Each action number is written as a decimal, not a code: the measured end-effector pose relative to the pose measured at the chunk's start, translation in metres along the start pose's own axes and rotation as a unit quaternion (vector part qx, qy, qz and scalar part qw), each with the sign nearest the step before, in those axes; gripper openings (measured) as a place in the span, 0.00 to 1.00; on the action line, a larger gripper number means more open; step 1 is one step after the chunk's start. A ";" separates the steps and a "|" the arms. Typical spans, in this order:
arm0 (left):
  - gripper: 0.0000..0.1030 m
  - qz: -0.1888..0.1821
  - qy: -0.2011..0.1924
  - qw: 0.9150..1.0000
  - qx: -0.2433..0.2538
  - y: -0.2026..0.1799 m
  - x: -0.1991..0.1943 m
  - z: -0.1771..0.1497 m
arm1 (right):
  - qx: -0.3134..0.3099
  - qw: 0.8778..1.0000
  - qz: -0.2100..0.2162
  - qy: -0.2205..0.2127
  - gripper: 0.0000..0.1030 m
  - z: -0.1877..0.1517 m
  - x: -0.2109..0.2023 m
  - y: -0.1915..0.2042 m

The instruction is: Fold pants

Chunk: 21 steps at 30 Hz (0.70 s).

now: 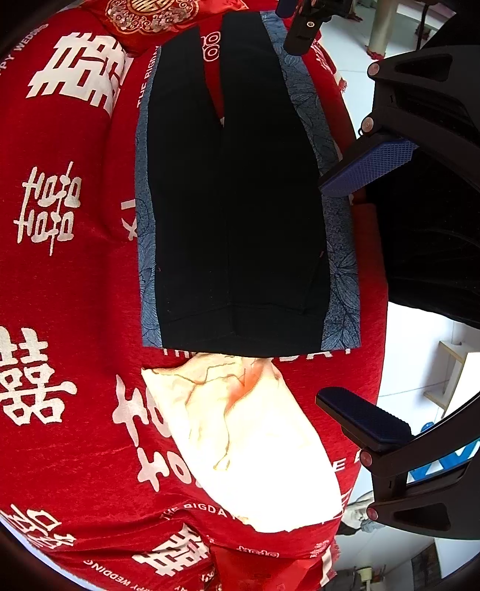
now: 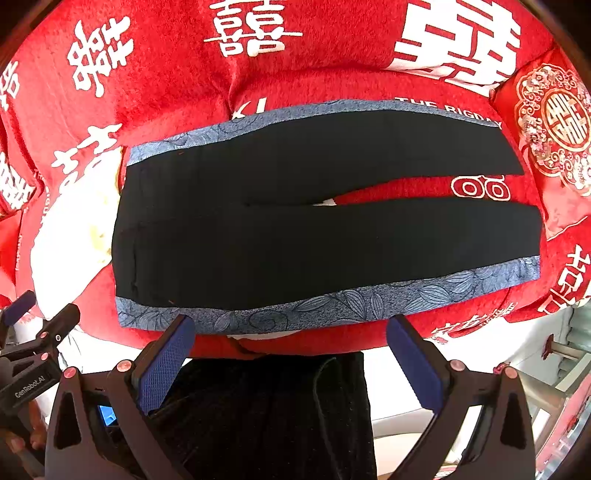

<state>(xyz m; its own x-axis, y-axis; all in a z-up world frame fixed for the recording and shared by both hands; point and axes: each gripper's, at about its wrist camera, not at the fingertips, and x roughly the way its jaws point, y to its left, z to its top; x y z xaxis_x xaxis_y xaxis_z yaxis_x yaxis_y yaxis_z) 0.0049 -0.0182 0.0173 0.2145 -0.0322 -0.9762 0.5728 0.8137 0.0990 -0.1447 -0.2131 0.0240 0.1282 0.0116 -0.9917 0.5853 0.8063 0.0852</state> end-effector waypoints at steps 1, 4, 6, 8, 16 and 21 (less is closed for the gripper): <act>1.00 0.001 -0.001 1.000 0.003 0.000 0.000 0.000 | 0.002 1.000 0.000 0.000 1.00 0.000 0.000 0.000; 1.00 0.002 -0.004 1.000 0.015 0.000 0.000 0.000 | 0.012 1.000 -0.003 -0.002 1.00 -0.002 0.000 0.001; 1.00 -0.003 -0.005 1.000 0.017 0.003 0.001 0.001 | 0.018 1.000 -0.005 -0.003 1.00 -0.004 0.002 0.001; 1.00 -0.012 -0.002 1.000 0.015 0.005 0.004 0.002 | 0.024 1.000 -0.008 -0.002 1.00 -0.006 0.005 0.002; 1.00 -0.023 0.011 0.999 0.021 0.009 0.017 0.003 | 0.048 0.999 -0.022 0.000 1.00 -0.017 0.012 0.008; 1.00 -0.017 0.014 0.999 0.024 0.007 0.024 0.001 | 0.053 0.998 -0.019 0.001 1.00 -0.019 0.012 0.009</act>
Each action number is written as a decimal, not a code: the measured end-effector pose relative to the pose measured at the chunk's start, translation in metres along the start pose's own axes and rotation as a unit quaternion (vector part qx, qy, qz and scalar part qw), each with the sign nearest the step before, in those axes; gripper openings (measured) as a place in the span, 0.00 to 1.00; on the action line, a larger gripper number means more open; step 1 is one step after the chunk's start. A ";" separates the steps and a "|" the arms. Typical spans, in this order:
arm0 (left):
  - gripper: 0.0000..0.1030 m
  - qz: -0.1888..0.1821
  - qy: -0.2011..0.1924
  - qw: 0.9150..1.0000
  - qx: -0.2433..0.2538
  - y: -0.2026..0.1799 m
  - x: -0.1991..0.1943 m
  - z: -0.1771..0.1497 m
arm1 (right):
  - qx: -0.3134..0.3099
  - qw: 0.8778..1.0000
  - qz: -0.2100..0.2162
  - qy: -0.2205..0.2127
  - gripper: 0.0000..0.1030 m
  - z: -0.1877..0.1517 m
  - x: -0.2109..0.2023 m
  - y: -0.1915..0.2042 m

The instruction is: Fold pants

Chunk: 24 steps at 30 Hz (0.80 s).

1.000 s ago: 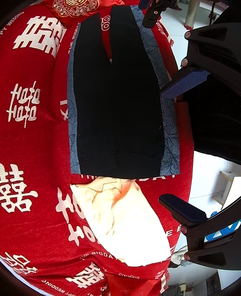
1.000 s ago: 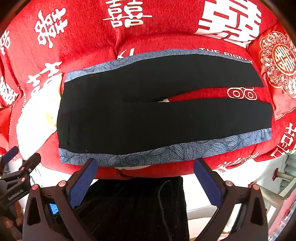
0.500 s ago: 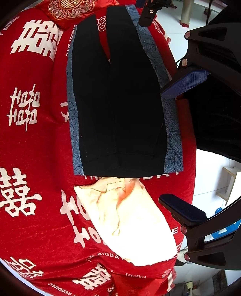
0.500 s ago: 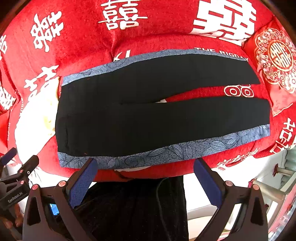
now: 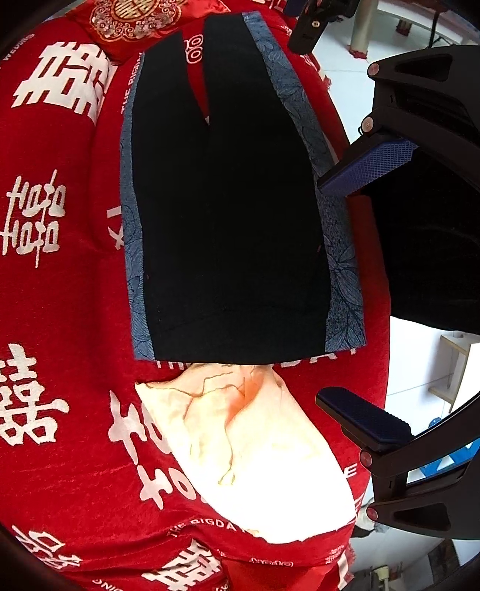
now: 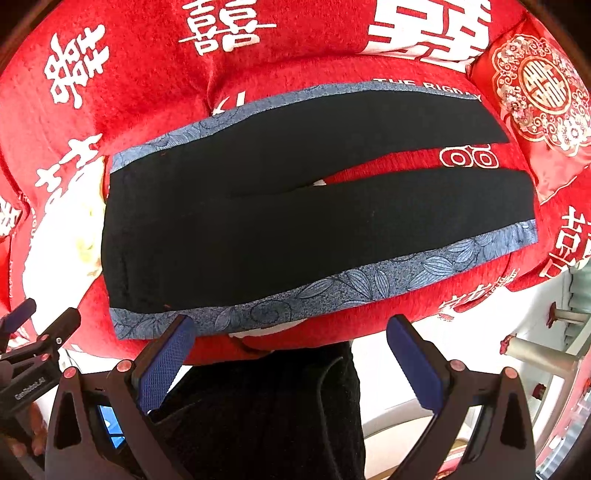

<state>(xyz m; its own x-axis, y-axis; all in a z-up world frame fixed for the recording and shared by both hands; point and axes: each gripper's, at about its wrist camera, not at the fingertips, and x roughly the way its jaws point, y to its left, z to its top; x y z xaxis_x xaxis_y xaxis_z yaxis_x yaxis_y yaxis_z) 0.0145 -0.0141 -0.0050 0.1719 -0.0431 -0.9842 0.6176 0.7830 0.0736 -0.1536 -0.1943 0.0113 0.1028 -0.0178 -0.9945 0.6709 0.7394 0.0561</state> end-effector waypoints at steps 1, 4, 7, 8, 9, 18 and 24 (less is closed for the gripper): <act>1.00 0.002 -0.001 1.000 -0.003 0.000 0.000 -0.001 | -0.002 1.000 0.002 -0.002 1.00 0.000 -0.001 -0.001; 1.00 0.007 -0.003 1.000 -0.009 -0.002 0.002 -0.004 | -0.013 1.000 0.010 -0.004 1.00 0.000 -0.001 -0.004; 1.00 -0.005 0.007 0.999 -0.034 -0.002 0.009 -0.010 | -0.020 0.999 0.025 -0.003 1.00 0.000 0.002 -0.011; 1.00 -0.007 0.011 0.999 -0.045 -0.002 0.013 -0.013 | -0.021 0.999 0.031 -0.002 1.00 0.000 0.004 -0.015; 1.00 -0.004 0.014 0.998 -0.055 -0.003 0.017 -0.015 | -0.022 0.999 0.036 0.002 1.00 0.000 0.008 -0.020; 1.00 -0.007 0.037 0.985 -0.167 -0.016 0.068 -0.042 | -0.038 0.992 0.120 0.033 1.00 -0.006 0.061 -0.066; 1.00 -0.047 0.041 0.965 -0.253 -0.003 0.107 -0.066 | -0.002 0.970 0.239 0.051 0.91 -0.016 0.109 -0.095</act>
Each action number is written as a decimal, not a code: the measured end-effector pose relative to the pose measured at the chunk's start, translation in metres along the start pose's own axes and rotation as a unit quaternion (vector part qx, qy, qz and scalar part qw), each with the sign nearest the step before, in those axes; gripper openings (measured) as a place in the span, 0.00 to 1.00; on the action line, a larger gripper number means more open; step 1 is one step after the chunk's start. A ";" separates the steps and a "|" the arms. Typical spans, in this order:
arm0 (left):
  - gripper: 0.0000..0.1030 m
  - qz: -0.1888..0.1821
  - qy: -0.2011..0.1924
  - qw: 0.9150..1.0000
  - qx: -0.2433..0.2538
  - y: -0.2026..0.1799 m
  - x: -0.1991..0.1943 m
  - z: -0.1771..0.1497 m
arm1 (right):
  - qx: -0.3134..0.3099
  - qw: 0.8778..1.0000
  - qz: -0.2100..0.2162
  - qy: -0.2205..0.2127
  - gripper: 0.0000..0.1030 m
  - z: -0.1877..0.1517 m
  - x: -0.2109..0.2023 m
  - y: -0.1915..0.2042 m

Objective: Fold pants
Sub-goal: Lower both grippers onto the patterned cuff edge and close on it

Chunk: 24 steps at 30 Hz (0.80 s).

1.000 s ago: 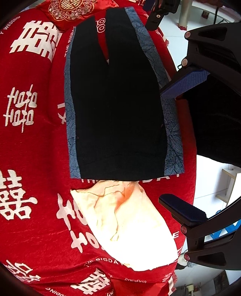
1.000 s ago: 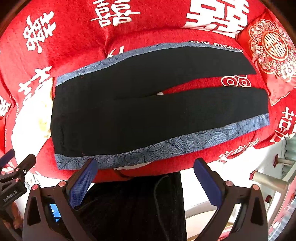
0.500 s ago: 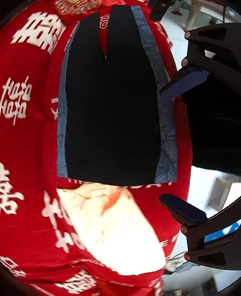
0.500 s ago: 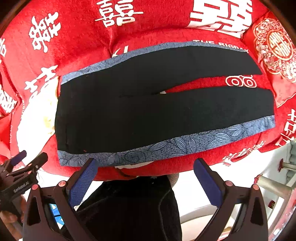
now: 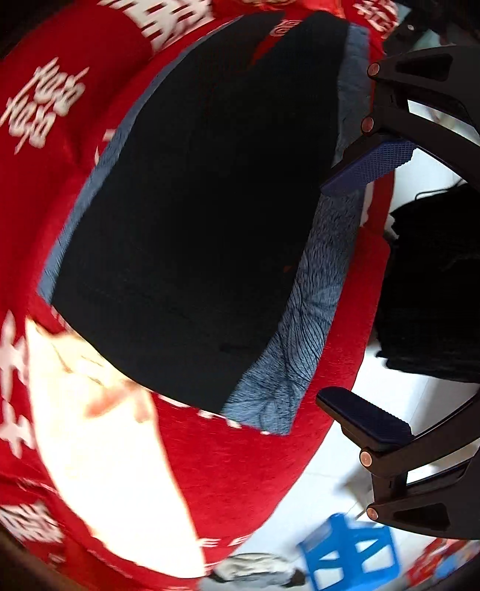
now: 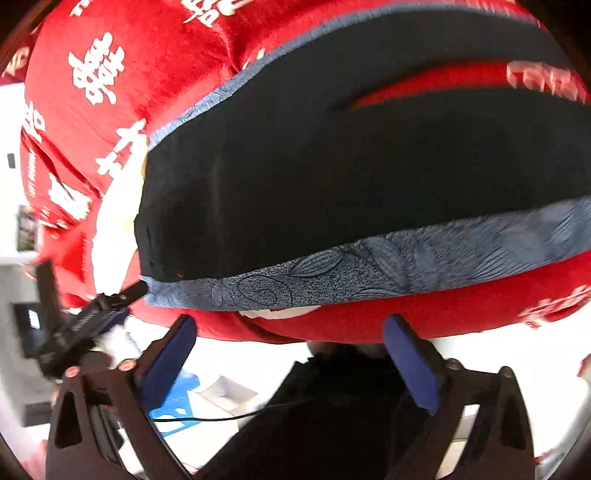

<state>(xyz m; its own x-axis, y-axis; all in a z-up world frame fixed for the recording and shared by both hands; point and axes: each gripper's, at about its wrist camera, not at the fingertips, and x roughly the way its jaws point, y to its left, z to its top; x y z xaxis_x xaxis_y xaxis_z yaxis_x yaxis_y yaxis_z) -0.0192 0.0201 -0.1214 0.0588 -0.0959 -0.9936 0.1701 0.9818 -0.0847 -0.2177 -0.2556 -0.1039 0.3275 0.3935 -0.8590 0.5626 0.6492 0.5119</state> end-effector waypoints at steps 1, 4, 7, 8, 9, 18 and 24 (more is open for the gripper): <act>1.00 -0.005 0.001 1.000 -0.009 0.005 0.006 -0.001 | 0.015 1.000 0.025 0.001 0.80 -0.002 0.009 -0.013; 1.00 -0.012 0.001 1.000 -0.023 0.020 0.024 -0.005 | 0.055 0.995 0.083 0.011 0.66 -0.006 0.036 -0.040; 1.00 -0.014 0.008 1.000 -0.020 0.029 0.041 -0.008 | 0.077 0.989 0.124 -0.002 0.65 -0.012 0.055 -0.061; 1.00 -0.017 0.006 1.000 -0.018 0.032 0.044 -0.009 | 0.082 0.987 0.134 -0.007 0.65 -0.014 0.060 -0.066; 1.00 -0.020 0.004 1.000 -0.016 0.034 0.047 -0.011 | 0.085 0.986 0.142 -0.012 0.65 -0.017 0.065 -0.070; 1.00 -0.082 0.018 0.996 -0.023 0.039 0.067 -0.018 | 0.099 0.965 0.230 -0.079 0.65 -0.025 0.065 -0.077; 1.00 -0.084 0.011 0.996 -0.027 0.030 0.066 -0.027 | 0.111 0.951 0.269 -0.107 0.65 -0.013 0.067 -0.073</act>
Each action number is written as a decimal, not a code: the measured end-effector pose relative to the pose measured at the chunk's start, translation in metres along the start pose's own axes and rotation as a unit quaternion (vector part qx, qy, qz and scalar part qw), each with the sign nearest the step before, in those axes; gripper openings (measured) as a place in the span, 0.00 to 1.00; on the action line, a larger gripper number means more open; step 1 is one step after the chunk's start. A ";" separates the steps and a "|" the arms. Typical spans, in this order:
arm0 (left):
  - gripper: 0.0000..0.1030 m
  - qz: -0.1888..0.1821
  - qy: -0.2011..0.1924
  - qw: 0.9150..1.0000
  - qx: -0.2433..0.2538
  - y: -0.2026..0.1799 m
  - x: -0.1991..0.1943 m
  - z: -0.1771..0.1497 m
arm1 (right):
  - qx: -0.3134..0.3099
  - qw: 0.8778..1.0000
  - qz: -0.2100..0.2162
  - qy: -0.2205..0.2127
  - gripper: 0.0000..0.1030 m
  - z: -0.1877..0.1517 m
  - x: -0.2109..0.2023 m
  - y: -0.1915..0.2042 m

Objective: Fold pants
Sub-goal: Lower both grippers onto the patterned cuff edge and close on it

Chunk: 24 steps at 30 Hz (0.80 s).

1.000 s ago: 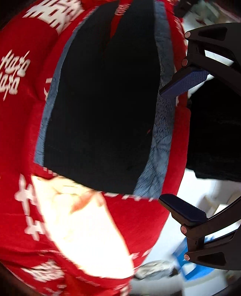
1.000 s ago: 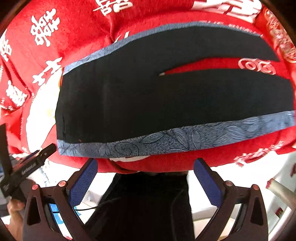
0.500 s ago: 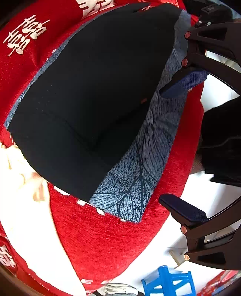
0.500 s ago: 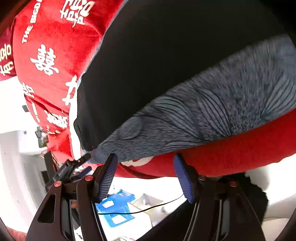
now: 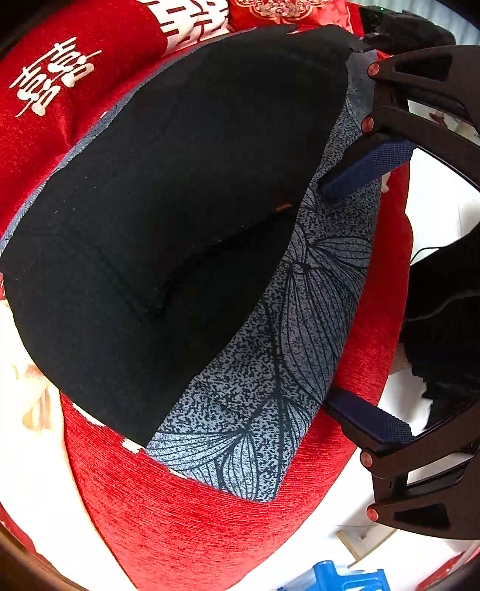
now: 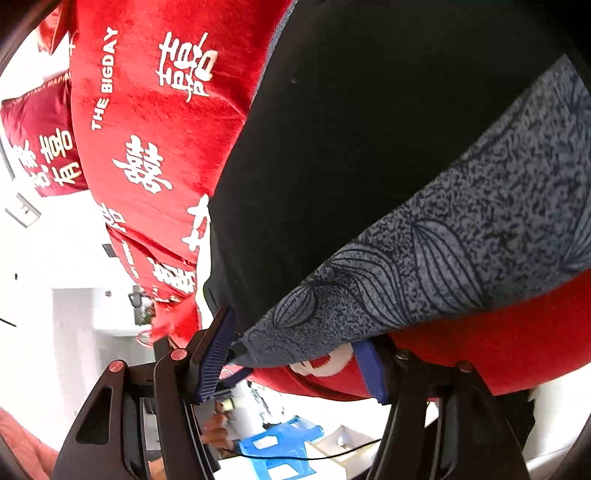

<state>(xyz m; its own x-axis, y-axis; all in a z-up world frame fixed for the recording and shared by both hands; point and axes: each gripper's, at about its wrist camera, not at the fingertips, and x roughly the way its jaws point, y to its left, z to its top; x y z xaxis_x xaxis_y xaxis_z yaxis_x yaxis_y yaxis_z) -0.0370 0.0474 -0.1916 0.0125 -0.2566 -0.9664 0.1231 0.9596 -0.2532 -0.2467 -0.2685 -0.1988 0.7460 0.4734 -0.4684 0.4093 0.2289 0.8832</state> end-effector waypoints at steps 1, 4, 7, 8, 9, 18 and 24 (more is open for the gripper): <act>1.00 -0.002 0.000 1.000 -0.003 0.000 -0.001 -0.002 | 0.009 1.000 0.007 -0.004 0.64 -0.002 -0.003 -0.005; 1.00 -0.008 0.004 1.000 -0.014 0.003 -0.006 -0.002 | 0.067 0.998 0.007 -0.007 0.21 -0.004 -0.008 -0.021; 1.00 -0.014 0.000 1.000 -0.012 0.005 -0.013 0.005 | 0.080 0.996 -0.021 -0.016 0.06 -0.013 -0.017 -0.024; 1.00 -0.014 -0.003 1.000 -0.007 0.003 -0.016 0.005 | 0.070 0.997 -0.033 -0.017 0.06 -0.018 -0.019 -0.021; 1.00 -0.013 -0.004 1.000 -0.004 0.005 -0.016 0.006 | 0.064 0.997 -0.043 -0.018 0.06 -0.021 -0.021 -0.019; 1.00 -0.014 -0.002 1.000 -0.014 0.010 -0.011 0.003 | 0.012 0.996 -0.074 0.039 0.19 -0.032 -0.008 -0.013; 1.00 -0.027 -0.006 0.999 -0.033 0.017 -0.012 0.001 | -0.015 0.995 -0.056 0.082 0.47 -0.032 0.046 0.013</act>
<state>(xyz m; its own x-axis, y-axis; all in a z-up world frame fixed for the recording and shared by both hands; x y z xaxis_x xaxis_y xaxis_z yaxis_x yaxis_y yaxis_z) -0.0341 0.0663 -0.1843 0.0187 -0.3092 -0.9508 0.0574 0.9497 -0.3077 -0.2241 -0.2166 -0.2085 0.5994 0.5753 -0.5566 0.4684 0.3118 0.8267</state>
